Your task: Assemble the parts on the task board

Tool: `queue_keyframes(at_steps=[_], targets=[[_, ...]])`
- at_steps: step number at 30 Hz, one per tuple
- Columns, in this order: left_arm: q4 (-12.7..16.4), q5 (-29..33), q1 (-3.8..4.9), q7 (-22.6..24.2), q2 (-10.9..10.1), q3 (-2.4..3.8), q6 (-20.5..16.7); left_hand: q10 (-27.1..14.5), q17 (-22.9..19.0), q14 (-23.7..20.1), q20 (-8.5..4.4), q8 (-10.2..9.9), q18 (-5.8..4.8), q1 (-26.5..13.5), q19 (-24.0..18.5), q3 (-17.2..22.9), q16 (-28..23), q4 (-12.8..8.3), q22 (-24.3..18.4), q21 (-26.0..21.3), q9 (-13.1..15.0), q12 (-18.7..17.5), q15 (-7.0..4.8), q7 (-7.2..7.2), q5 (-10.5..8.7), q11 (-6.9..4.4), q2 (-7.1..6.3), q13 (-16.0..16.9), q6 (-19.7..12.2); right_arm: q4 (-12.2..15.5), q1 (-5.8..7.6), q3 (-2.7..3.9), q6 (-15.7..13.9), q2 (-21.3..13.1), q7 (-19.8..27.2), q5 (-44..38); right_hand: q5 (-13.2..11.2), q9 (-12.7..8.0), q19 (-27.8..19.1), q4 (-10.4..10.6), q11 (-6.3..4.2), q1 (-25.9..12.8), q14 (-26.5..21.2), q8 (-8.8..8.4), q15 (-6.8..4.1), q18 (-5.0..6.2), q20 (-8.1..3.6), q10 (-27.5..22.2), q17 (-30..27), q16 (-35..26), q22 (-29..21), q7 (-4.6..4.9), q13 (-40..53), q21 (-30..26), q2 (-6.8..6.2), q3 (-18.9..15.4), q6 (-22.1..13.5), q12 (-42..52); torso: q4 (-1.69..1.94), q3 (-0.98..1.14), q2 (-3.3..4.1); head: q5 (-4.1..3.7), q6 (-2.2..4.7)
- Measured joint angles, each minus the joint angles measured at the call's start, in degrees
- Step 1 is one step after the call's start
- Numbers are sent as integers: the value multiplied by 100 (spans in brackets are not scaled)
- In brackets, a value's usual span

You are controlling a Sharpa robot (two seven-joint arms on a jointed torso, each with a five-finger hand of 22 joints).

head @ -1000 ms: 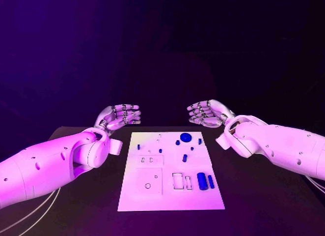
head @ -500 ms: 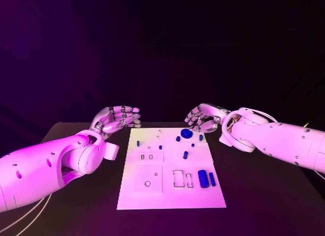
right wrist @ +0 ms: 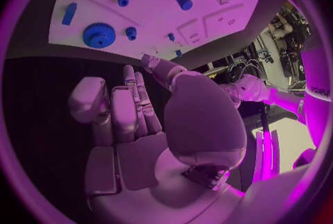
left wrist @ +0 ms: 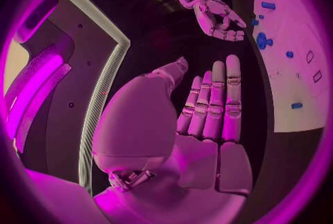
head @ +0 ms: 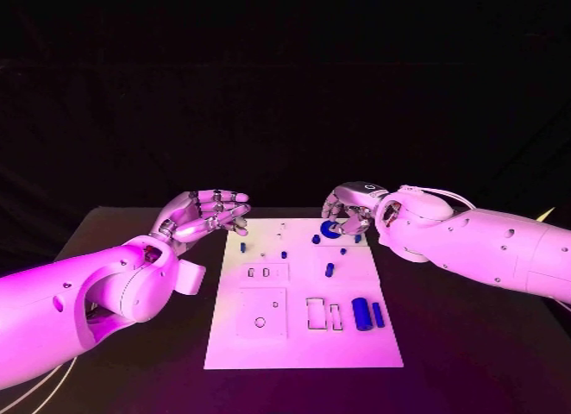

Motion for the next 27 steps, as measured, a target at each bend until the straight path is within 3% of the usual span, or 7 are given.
queue_keyframes(at_steps=[6,15,24,27], targets=[[179,2,11,-11,-67,46,21,0,106,-12,31,0,0,-66,-32,3,154,-3,132,157,0,0,-10,0,0,0,67,0,0,-174,-9,1,-17,194,-100,-108,0,73,35,30,-10,0,0,0,0,-7,26,-11,318,317,464,0,27,366,0,31,0,0,34,-3,105,-14,37],[298,21,41,-19,-115,83,27,-1,154,-104,-10,-1,0,-67,-173,3,220,-3,166,285,0,-28,2,0,0,0,68,0,1,-361,-101,-3,109,375,-151,-161,0,102,117,32,-12,0,0,-1,0,-49,47,-73,317,334,551,0,34,454,0,32,-65,0,85,-7,230,-30,52],[316,49,57,-19,-127,96,46,-1,176,-113,19,-66,0,-67,-202,3,220,-3,181,285,0,-28,11,-1,0,0,68,0,0,-487,-155,-5,221,429,-190,-208,0,109,117,54,-20,-1,0,-1,0,-49,47,-84,318,367,551,8,34,451,-1,54,-72,0,114,-15,292,-51,31],[318,52,61,-22,-128,98,52,-2,180,-144,20,-66,0,-67,-204,3,221,-3,185,286,0,-28,3,0,0,0,68,0,0,-525,-156,-4,227,443,-216,-231,0,111,119,54,-20,-1,0,-20,0,-49,47,-84,318,380,551,8,35,451,-1,54,-72,0,118,-14,311,-53,53]])
